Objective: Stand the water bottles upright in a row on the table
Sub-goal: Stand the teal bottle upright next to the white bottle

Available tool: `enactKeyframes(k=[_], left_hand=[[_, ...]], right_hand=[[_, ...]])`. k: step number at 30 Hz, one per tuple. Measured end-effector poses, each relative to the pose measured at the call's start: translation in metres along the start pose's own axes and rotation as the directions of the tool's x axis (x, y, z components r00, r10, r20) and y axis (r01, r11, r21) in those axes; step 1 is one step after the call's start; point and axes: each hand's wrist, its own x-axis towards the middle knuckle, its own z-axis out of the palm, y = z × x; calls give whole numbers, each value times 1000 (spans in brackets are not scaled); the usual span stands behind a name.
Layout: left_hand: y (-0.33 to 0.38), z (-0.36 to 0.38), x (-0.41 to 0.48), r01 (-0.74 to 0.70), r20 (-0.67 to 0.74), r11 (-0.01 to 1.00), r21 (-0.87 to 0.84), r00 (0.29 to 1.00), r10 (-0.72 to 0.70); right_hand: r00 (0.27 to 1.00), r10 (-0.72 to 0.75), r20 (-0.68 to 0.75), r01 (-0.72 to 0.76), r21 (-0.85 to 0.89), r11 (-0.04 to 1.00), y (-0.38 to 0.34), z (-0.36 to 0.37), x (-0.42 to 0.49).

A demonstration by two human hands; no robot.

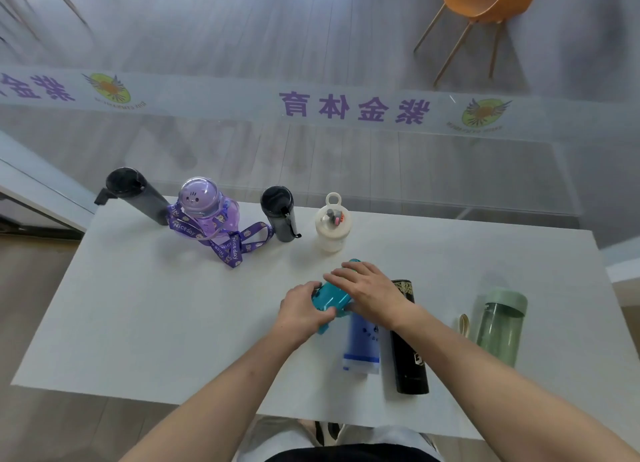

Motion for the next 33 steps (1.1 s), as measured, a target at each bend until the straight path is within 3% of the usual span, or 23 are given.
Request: enactKeyframes(k=[5,8,11,13,16,19,21,26,33], left_hand=[[20,-9,6,-54,23,990,-131,998,58],[34,-12,8,-67,14,978,-200,997,71],[41,-12,8,-96,-78,953,-286,994,77],[40,-6,9,-83,-103,947,-311,993,54],[33,10,16,-9,-56,978,-207,998,-3],[30,29,20,-30,43,999,-17,999,31],[29,37,21,-45,96,999,26,994,42],[27,56,27,-42,153,997,61,988,32],[28,68,34,15,193,999,42,981,-23]], right_hand=[[1000,1,-12,-2,-96,995,16,-11,-9],[993,68,-101,-72,-34,997,30,-16,-21],[940,255,-225,-226,146,963,47,-23,-37],[866,432,-250,-344,328,880,60,-25,-44],[724,668,-170,-421,658,624,73,-27,-44],[649,761,-24,-393,845,362,82,-29,-36],[629,777,17,-382,877,291,89,-27,-31],[607,793,55,-367,904,218,101,-19,-18],[598,800,45,-382,894,235,112,-9,-2]])
